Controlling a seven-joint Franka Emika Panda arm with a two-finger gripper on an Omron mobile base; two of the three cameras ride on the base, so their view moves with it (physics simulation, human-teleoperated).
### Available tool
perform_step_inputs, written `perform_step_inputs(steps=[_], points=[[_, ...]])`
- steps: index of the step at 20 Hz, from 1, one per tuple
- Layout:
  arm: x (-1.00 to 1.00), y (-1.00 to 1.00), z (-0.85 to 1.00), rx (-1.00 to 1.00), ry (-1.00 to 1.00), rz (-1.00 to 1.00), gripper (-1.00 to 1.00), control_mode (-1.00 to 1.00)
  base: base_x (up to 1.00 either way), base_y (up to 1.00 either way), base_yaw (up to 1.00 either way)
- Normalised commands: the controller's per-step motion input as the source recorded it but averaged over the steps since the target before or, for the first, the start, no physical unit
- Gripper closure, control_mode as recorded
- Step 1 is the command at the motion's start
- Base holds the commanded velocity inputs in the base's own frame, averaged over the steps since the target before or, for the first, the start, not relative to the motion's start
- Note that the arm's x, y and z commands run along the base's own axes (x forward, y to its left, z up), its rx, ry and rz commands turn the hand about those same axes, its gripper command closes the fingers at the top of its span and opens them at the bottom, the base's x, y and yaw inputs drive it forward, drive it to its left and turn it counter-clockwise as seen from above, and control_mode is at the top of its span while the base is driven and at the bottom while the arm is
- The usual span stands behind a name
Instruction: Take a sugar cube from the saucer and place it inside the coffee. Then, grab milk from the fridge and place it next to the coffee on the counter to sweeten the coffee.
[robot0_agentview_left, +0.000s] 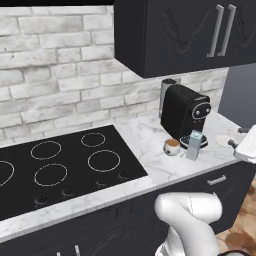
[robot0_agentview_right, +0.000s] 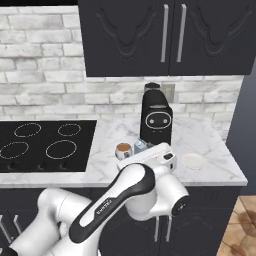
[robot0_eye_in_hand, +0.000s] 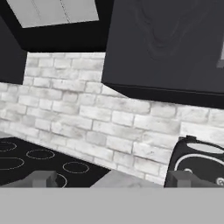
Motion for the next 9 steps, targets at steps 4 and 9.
perform_step_inputs(steps=[4,9], points=[[-0.14,0.00,0.42,-0.08,-0.07,0.00,-1.00,-1.00,0.00,0.00,0.00],[-0.13,-0.13,0.00,0.00,-0.02,0.00,-1.00,-1.00,0.00,0.00,0.00]])
